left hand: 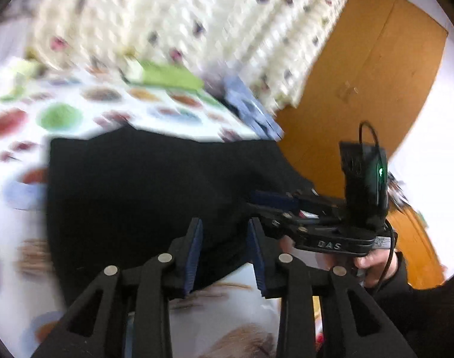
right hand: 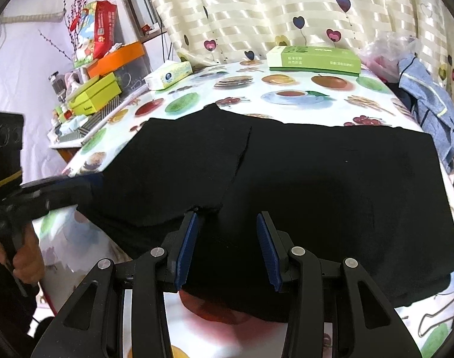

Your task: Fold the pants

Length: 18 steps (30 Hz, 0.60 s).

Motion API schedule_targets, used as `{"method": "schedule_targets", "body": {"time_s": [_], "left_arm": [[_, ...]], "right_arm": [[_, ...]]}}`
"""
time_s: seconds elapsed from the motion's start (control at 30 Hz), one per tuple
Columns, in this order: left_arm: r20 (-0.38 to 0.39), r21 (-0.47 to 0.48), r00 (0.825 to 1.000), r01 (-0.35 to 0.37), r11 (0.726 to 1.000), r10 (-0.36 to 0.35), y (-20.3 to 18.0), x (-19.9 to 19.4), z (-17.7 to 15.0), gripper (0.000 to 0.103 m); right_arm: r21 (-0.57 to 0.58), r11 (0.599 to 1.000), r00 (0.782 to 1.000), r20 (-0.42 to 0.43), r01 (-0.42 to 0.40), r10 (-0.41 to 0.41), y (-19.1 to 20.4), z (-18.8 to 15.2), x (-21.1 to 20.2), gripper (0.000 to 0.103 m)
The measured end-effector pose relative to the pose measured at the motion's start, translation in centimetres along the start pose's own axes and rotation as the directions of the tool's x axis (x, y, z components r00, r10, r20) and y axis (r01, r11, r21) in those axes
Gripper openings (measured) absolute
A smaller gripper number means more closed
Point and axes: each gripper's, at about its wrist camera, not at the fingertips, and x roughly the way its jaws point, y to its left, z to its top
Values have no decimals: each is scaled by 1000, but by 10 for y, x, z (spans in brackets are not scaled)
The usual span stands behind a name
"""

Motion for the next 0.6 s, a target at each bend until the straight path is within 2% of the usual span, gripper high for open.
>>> {"method": "schedule_targets", "body": {"time_s": [0.03,0.1,0.2,0.23,0.43,0.5,0.57,0.6], "left_arm": [[31,4,997,-74,997,74,4,-9,1,35],[60,-9,975,-215,977,215,17,-20,1,35],[32,-71,947,-318,945,321,44,-24,0,35],[23,-92,940,-336,937,339,52,-25,-2,35],[-18,-109,936,-353,929,353,63,-17,-12,35],[-41,-84,926,-378,922,376,61,-11,-14,35],[-60,-51,912,-408,912,405,58,-6,-17,35],[-69,-37,908,-417,908,414,57,-5,-19,37]], "right_arm": [[12,1000,1000,1,-10,10,-1,1,1,43],[36,999,1000,2,-28,28,-2,5,2,43],[61,998,999,36,-28,25,-5,11,-3,43],[75,997,998,48,-33,29,-7,13,-5,43],[109,993,998,28,-54,51,-7,18,2,43],[72,997,999,-7,-38,39,1,17,12,43],[-3,1000,996,-91,8,-8,12,11,27,43],[-78,996,997,-61,46,-51,20,9,25,44]]}}
